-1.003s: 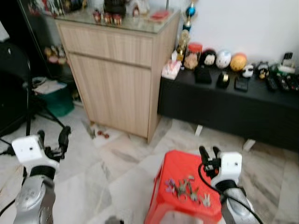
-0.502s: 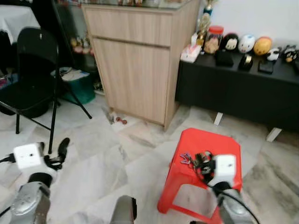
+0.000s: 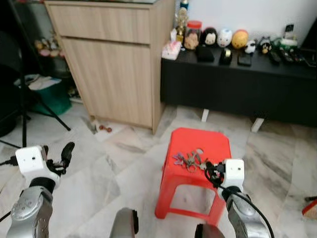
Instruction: Hang keys on a hook
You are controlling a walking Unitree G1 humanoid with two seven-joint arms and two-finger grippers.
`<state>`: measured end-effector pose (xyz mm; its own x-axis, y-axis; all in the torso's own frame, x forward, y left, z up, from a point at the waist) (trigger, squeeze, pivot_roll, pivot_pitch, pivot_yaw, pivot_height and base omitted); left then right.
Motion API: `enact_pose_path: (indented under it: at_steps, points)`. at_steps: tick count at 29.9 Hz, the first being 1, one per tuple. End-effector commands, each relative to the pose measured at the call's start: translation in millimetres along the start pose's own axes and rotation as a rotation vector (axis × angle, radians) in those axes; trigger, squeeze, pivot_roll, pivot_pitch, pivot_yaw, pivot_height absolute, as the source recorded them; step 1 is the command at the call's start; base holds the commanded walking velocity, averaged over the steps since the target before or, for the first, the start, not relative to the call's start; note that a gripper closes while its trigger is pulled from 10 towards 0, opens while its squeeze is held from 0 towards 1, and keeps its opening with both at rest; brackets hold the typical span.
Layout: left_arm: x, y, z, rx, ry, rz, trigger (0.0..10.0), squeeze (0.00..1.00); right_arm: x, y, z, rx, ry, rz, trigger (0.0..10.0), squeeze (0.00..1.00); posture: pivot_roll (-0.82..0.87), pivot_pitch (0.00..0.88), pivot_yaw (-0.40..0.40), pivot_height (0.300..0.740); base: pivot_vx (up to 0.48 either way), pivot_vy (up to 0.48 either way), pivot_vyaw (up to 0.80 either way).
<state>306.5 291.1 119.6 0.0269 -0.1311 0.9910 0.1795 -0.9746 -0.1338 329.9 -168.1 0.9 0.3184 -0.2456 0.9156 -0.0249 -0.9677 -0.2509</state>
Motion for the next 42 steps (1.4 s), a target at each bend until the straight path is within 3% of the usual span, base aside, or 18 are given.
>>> enact_pose_path:
  at_steps: [1,20,30,42]
  points:
    - [5,1.6,1.8,-0.006,0.021,0.012,10.0,0.00,3,1.3,1.8,-0.004,0.010,-0.003,10.0,0.00,0.05,0.048,-0.014,0.621,0.296,0.000,0.00]
    - [7,1.7,2.5,-0.005,0.029,0.016,10.0,0.00,-7,-1.8,1.3,0.050,-0.047,-0.073,10.0,0.00,0.05,0.056,-0.022,0.621,0.325,0.000,0.00]
    - [6,-0.4,3.0,0.001,0.026,0.023,10.0,0.00,-51,-16.5,-9.0,0.211,-0.266,-0.126,10.0,0.00,0.06,0.058,-0.026,0.621,0.049,0.000,0.00]
    - [7,-2.3,3.3,0.008,0.027,0.027,10.0,0.00,-78,-18.6,-11.8,0.248,-0.388,-0.195,10.0,0.00,0.07,0.054,-0.030,0.621,0.000,0.000,0.00]
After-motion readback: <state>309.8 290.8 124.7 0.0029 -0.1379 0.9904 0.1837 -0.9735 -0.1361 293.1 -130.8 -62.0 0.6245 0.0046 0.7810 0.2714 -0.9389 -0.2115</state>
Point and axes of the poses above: a point about 5 cm out from each wrist's last joint towards the gripper, its own z axis pointing out of the wrist towards the gripper, its own x axis along the axis of the wrist's last joint, y = z × x, the point moved 6 cm from there along z, pointing out of the wrist towards the gripper, and after that the axes turned 10 degrees about z, right-handed, at the moved point
